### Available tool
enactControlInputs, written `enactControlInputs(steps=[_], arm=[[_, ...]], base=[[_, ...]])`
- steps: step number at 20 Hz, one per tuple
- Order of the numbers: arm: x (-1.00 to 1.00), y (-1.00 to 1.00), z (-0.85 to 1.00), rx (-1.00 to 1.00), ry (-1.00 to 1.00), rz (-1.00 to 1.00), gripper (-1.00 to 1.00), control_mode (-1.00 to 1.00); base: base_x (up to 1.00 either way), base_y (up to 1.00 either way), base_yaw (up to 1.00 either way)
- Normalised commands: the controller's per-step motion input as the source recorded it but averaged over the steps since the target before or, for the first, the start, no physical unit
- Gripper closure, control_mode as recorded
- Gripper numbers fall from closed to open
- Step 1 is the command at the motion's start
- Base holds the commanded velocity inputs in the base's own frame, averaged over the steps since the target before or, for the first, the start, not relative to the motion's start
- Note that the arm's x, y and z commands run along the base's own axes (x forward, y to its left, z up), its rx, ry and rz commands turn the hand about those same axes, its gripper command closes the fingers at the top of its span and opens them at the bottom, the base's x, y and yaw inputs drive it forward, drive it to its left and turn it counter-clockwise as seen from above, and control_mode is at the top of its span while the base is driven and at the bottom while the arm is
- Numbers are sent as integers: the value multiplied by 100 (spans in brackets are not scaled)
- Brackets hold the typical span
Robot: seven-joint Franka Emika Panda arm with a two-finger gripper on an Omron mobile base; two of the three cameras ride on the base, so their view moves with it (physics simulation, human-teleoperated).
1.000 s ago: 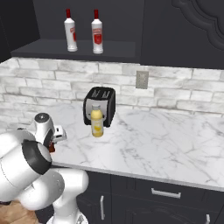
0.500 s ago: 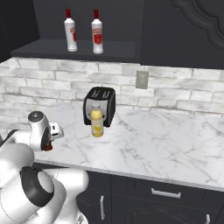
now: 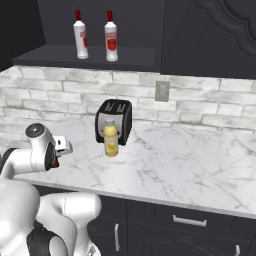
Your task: Sort all alcoholic drinks to one cabinet, and non-alcoholic drinks to the other.
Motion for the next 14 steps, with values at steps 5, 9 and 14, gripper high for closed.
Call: enactControlInputs(steps=[5,9,14], arm=[[-29,-18,40,0,-4,-4,100,-100],[-36,-15,41,0,-3,-5,100,-100],[-36,-14,40,0,-5,-6,100,-100]], base=[[0,0,0],[0,0,0],[0,0,0]])
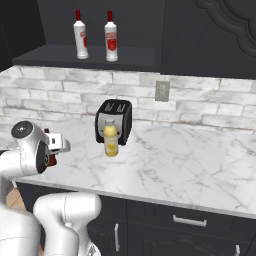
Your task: Sort all alcoholic drinks to one cabinet, and non-alcoholic drinks to the other.
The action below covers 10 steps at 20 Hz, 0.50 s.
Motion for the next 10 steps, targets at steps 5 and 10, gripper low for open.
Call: enactControlInputs(steps=[5,10], arm=[[-42,-19,36,0,-12,-4,100,-100],[-21,-21,43,0,-8,-3,100,-100]], base=[[0,0,0],[0,0,0]])
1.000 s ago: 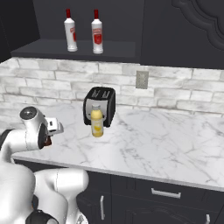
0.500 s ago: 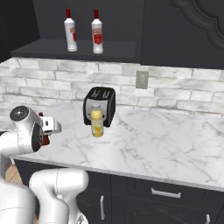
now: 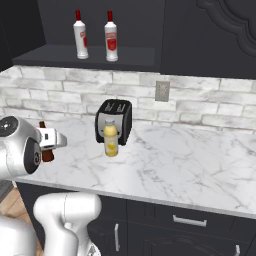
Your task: Sort all alcoholic drinks to one cabinet, and non-alcoholic drinks to the other.
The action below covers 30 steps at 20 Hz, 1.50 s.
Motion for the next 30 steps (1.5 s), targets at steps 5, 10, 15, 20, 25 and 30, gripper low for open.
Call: enactControlInputs(steps=[5,10,15,20,25,30], arm=[[-17,-31,38,0,-11,-1,100,-100],[-6,-39,28,0,-17,0,100,-100],[-12,-38,36,0,-14,0,100,-100],[-15,-30,38,2,-11,0,100,-100],[-16,-22,36,1,-10,0,100,-100],[-8,-16,38,3,-4,0,100,-100]], base=[[0,0,0],[0,0,0],[0,0,0],[0,0,0],[0,0,0],[0,0,0]])
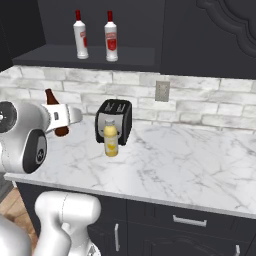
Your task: Sort all alcoholic drinks to one cabinet, and non-alcoholic drinks to the other.
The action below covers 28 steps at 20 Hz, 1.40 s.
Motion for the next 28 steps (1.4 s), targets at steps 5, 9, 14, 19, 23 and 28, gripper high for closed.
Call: enactControlInputs(steps=[5,9,14,19,23,28], arm=[[-2,-15,30,1,-3,0,100,-100],[-2,-14,16,0,-6,0,100,-100],[-2,-15,13,0,-8,0,100,-100],[0,-6,13,0,-4,-1,100,-100],[0,0,7,0,0,-1,100,-100],[-1,-1,2,0,0,-1,100,-100]], base=[[0,0,0],[0,0,0],[0,0,0],[0,0,0],[0,0,0],[0,0,0]])
